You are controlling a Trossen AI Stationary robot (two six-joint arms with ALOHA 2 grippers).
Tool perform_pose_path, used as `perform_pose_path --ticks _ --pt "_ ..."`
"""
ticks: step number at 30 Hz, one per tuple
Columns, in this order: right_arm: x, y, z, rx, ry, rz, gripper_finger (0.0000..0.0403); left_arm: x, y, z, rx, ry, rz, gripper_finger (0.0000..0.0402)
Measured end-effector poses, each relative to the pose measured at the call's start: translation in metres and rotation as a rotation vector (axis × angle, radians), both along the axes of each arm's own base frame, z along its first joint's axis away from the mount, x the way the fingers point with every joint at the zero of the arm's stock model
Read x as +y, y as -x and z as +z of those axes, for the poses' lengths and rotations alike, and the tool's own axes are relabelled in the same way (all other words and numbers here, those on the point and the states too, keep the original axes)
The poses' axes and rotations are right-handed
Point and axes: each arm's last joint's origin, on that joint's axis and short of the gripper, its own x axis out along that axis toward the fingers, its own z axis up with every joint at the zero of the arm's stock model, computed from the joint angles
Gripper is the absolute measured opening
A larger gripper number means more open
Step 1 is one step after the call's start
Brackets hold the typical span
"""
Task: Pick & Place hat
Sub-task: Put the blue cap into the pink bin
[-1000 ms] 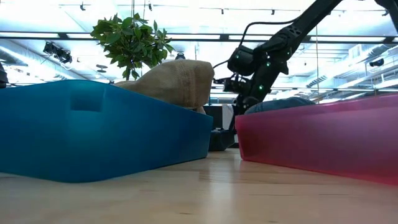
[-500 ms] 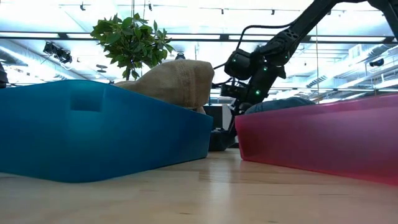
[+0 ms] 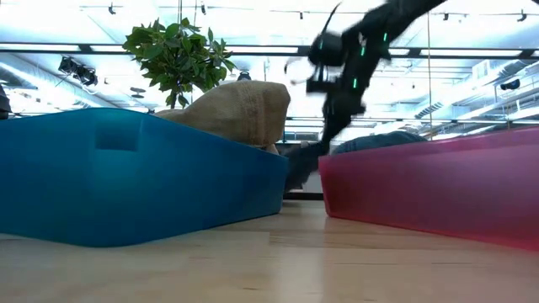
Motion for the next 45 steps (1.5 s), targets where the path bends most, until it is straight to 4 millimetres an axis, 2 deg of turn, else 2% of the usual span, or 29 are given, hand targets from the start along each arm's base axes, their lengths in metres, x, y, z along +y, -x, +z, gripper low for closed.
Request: perform_pose_path --ticks 4,10,17,22,27,31,38,45 --pt "0.009 0.010 0.057 -0.065 0.039 0.068 0.0003 0.000 0.000 -0.001 0.006 0.001 0.000 0.0319" --pt "0.019 0.032 0.127 -0.151 0.081 0.073 0.0001 0.000 0.000 -0.001 0.012 0.002 0.000 0.0319" --pt "0.040 0.070 0.203 -0.350 0.099 0.050 0.0001 0.000 0.000 -0.001 0.014 0.002 0.000 0.0319" --pt "0.060 0.103 0.241 -0.532 -0.018 0.088 0.0000 0.000 0.000 -0.001 0.014 0.002 0.000 0.0319" --pt "0.077 0.129 0.259 -0.658 -0.201 0.182 0.0000 0.002 0.000 -0.001 0.014 0.002 0.006 0.0319" --pt "0.084 0.136 0.265 -0.706 -0.354 0.258 0.0000 0.006 0.000 -0.001 0.013 0.005 0.046 0.0319" --pt "0.094 0.127 0.277 -0.820 -0.398 0.412 0.0000 0.009 0.001 -0.001 0.032 0.046 0.055 0.0319" --pt "0.096 0.107 0.277 -0.852 -0.393 0.464 0.0000 0.005 0.001 -0.001 0.073 0.110 -0.016 0.0319"
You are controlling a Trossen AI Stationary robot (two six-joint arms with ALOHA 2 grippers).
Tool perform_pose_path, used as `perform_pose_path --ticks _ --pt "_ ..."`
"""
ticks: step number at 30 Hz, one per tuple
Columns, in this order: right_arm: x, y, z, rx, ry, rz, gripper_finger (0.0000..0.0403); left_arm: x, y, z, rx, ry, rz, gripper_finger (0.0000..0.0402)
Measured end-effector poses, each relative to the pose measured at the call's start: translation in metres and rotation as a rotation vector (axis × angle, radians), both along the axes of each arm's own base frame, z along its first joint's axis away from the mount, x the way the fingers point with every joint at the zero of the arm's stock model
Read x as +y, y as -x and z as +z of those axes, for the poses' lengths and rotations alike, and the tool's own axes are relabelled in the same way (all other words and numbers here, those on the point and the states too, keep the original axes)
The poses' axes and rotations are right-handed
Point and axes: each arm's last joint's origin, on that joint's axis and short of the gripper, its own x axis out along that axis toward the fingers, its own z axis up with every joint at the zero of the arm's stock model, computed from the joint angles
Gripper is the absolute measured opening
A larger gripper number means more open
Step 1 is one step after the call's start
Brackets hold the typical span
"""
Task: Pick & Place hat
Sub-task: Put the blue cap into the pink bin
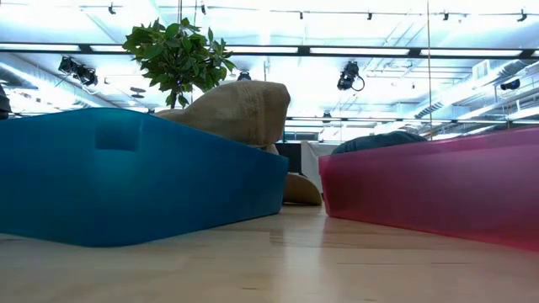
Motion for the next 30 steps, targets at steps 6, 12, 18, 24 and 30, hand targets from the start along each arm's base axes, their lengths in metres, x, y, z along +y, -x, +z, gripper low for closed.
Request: perform_pose_path --ticks 6,12,18,24,30 --pt "0.004 -0.019 -0.004 -0.005 -0.014 0.069 0.0000 -0.001 -0.002 0.000 -0.016 -0.027 0.090 0.0319" --pt "0.012 -0.025 -0.009 0.035 -0.034 0.108 0.0000 0.008 -0.001 0.000 -0.033 -0.051 0.156 0.0319" --pt "0.019 -0.026 -0.009 0.046 -0.053 0.133 0.0000 0.011 0.000 0.000 -0.041 -0.071 0.166 0.0319" --pt "0.021 -0.027 -0.008 0.033 -0.033 0.130 0.0000 0.006 -0.001 0.000 -0.024 -0.042 0.085 0.0319" --pt "0.020 -0.028 -0.003 -0.031 -0.005 0.132 0.0000 -0.006 -0.006 -0.004 -0.001 -0.016 -0.003 0.0319"
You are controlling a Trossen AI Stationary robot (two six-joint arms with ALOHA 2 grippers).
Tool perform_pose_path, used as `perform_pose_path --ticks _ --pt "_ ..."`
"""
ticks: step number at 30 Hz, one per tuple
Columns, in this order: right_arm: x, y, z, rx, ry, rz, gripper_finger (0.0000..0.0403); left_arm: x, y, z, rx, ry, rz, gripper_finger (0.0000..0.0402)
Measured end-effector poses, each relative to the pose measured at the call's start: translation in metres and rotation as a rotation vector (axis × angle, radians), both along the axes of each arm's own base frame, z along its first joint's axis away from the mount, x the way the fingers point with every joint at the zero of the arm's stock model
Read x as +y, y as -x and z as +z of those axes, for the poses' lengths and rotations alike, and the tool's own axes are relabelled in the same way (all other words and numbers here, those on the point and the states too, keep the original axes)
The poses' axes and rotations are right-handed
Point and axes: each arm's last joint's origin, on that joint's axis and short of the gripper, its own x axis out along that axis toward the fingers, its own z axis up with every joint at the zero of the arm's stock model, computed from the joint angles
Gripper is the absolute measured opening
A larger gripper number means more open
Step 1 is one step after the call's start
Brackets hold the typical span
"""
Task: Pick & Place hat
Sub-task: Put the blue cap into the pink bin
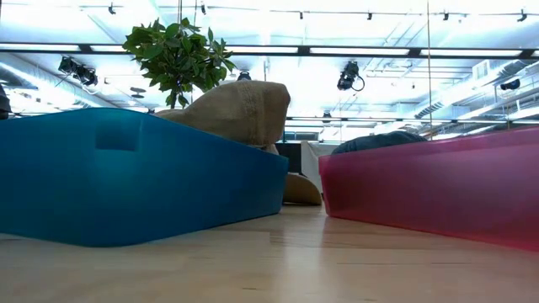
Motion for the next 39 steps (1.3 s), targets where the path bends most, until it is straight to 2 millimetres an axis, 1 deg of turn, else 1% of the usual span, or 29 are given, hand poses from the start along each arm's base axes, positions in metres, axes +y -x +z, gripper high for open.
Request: perform_pose_path --ticks 6,9,11,13,16,18,23,24,25,28,30,33,36,39 --pt "-0.001 -0.001 0.002 -0.037 0.029 -0.022 0.0000 -0.007 -0.016 -0.015 0.037 -0.010 -0.023 0.0319" --pt "-0.001 -0.001 0.002 -0.033 0.031 -0.026 0.0000 -0.007 -0.020 -0.018 0.043 -0.013 -0.026 0.0317" --pt "-0.001 -0.001 0.002 -0.031 0.031 -0.026 0.0000 -0.007 -0.021 -0.019 0.044 -0.016 -0.022 0.0308" --pt "-0.001 -0.001 0.001 -0.024 0.034 -0.041 0.0000 -0.007 -0.021 -0.019 0.035 -0.034 -0.018 0.0289" --pt "-0.002 -0.001 0.001 -0.017 0.039 -0.073 0.0001 -0.006 -0.021 -0.019 -0.005 -0.101 -0.014 0.0239" --pt "-0.003 -0.001 0.001 -0.015 0.037 -0.078 0.0002 -0.008 -0.021 -0.019 -0.045 -0.173 -0.014 0.0191" --pt "-0.003 -0.001 0.000 -0.002 0.018 -0.104 0.0004 -0.011 -0.022 -0.022 -0.104 -0.320 -0.022 0.0032" --pt "-0.003 -0.002 0.000 0.008 0.004 -0.122 0.0006 -0.011 -0.022 -0.023 -0.097 -0.322 -0.022 0.0019" --pt "-0.004 -0.002 0.000 0.019 -0.012 -0.134 0.0010 -0.011 -0.022 -0.024 -0.092 -0.324 -0.020 0.0016" --pt "-0.004 -0.002 0.000 0.042 -0.059 -0.151 0.0034 -0.010 -0.022 -0.024 -0.104 -0.360 -0.015 0.0008" --pt "-0.004 -0.002 0.000 0.053 -0.082 -0.156 0.0060 -0.010 -0.021 -0.025 -0.122 -0.411 -0.017 0.0007" --pt "-0.004 0.001 0.002 0.069 -0.134 -0.168 0.0107 -0.011 -0.020 -0.027 -0.155 -0.511 -0.018 0.0006" --pt "-0.006 0.009 0.005 0.083 -0.182 -0.194 0.0158 -0.012 -0.016 -0.029 -0.166 -0.644 0.007 0.0005" --pt "-0.008 0.019 0.007 0.087 -0.191 -0.215 0.0204 -0.012 -0.010 -0.030 -0.160 -0.782 0.045 0.0005"
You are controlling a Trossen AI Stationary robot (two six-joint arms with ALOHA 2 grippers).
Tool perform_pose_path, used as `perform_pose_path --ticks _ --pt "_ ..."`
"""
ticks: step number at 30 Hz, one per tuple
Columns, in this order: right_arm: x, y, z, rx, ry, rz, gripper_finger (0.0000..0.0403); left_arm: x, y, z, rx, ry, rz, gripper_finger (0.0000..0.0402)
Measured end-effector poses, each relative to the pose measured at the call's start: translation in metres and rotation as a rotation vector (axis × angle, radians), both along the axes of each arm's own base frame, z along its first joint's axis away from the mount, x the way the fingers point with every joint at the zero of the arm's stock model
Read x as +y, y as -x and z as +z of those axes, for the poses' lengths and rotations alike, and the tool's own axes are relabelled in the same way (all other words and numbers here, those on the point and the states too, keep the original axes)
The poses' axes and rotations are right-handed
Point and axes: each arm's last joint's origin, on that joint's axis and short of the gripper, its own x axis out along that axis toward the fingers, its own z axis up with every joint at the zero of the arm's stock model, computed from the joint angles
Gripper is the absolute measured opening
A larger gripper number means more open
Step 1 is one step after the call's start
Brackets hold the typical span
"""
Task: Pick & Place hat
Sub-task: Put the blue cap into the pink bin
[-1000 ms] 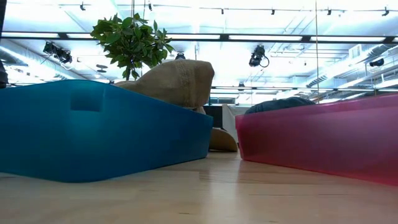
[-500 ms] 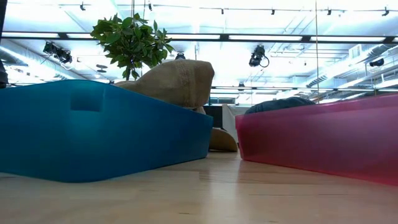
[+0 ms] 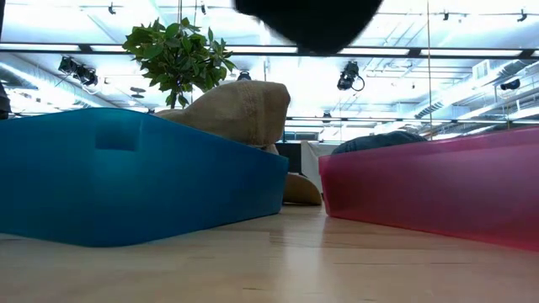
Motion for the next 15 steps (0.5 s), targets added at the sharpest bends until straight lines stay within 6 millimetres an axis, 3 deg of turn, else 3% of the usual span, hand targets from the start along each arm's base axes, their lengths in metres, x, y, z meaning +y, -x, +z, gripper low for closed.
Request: perform_pose_path --ticks 4,8,15 --pt "-0.001 0.013 0.006 -0.026 0.001 -0.018 0.0252 -0.005 0.008 0.007 -0.034 -0.080 0.028 0.0005" --pt "-0.006 0.015 0.006 -0.023 -0.009 -0.046 0.0280 -0.018 0.019 0.032 -0.121 -0.082 -0.062 0.0004" --pt "-0.018 -0.013 -0.006 0.040 -0.125 0.068 0.0290 -0.038 0.040 0.079 -0.314 -0.121 -0.301 0.0004"
